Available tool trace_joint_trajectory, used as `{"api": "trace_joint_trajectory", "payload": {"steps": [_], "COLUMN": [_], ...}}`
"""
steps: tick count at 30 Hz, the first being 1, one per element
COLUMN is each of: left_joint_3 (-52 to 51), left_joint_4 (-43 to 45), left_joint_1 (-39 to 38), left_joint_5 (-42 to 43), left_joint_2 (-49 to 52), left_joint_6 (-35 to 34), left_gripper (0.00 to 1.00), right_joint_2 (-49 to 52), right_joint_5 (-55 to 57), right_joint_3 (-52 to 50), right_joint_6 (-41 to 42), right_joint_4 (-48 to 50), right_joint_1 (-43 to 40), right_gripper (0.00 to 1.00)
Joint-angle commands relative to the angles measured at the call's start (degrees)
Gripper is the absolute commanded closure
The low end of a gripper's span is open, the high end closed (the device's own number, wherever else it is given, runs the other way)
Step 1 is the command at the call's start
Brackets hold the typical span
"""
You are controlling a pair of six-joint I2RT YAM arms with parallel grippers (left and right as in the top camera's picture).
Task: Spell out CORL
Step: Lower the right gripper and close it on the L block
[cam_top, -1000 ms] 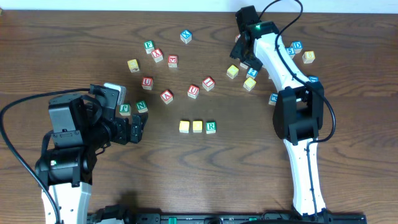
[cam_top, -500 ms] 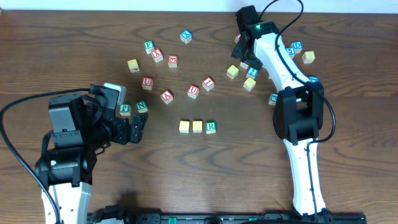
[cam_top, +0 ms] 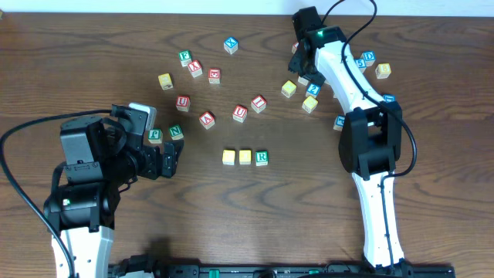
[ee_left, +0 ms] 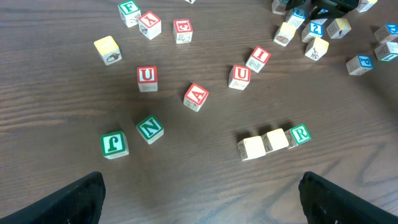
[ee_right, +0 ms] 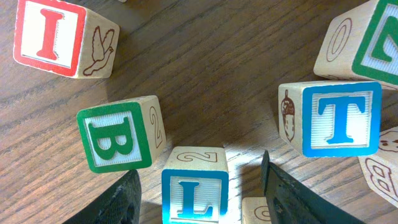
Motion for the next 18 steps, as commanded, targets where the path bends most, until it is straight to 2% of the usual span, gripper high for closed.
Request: {"api": "trace_joint_trajectory", "payload": {"steps": [1, 18], "left_joint_3": [1.4, 1.4], "left_joint_4": [0.0, 0.0], "left_joint_1": [0.2, 0.2], "left_joint_5": [0.7, 0.8], "left_joint_2": [0.0, 0.0], "left_joint_6": [0.9, 0.9], "left_gripper": [0.02, 0.02], "right_joint_2": [1.2, 1.2], "right_joint_5": [1.8, 2.0], "right_joint_3": [0.8, 0.4], "right_joint_6": [0.6, 0.9], "right_joint_4": [0.0, -0.5], "right_joint_1": [0.6, 0.8], "right_gripper": [0.43, 0.44]}}
